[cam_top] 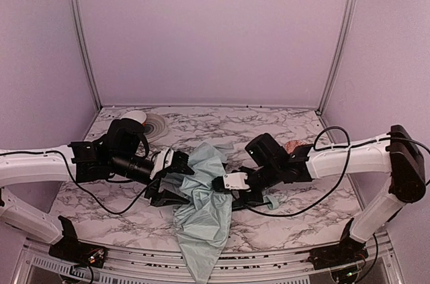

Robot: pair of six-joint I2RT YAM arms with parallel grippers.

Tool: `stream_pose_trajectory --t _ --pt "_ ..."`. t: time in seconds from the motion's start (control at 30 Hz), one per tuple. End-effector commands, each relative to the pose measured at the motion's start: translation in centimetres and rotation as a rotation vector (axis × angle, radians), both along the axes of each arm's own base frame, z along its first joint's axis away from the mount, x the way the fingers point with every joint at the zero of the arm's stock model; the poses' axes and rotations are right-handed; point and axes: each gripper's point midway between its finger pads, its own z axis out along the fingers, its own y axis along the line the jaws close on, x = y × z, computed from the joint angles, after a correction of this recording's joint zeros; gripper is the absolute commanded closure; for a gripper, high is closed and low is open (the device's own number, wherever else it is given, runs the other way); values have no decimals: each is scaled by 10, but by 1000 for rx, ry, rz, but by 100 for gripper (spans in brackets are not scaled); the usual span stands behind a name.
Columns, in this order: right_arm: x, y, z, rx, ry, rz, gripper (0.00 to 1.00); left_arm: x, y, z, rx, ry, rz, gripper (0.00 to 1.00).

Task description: Put away the umbrella

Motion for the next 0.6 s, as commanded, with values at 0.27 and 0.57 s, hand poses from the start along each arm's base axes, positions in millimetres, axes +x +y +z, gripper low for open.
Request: stream_pose_trajectory --t 0.27,0.57 --pt "-9 -41 102 141 7 -196 32 24 12 21 -55 -49 196 17" --pt "15 -9 162 447 558 -437 29 23 27 7 -16 13 276 33"
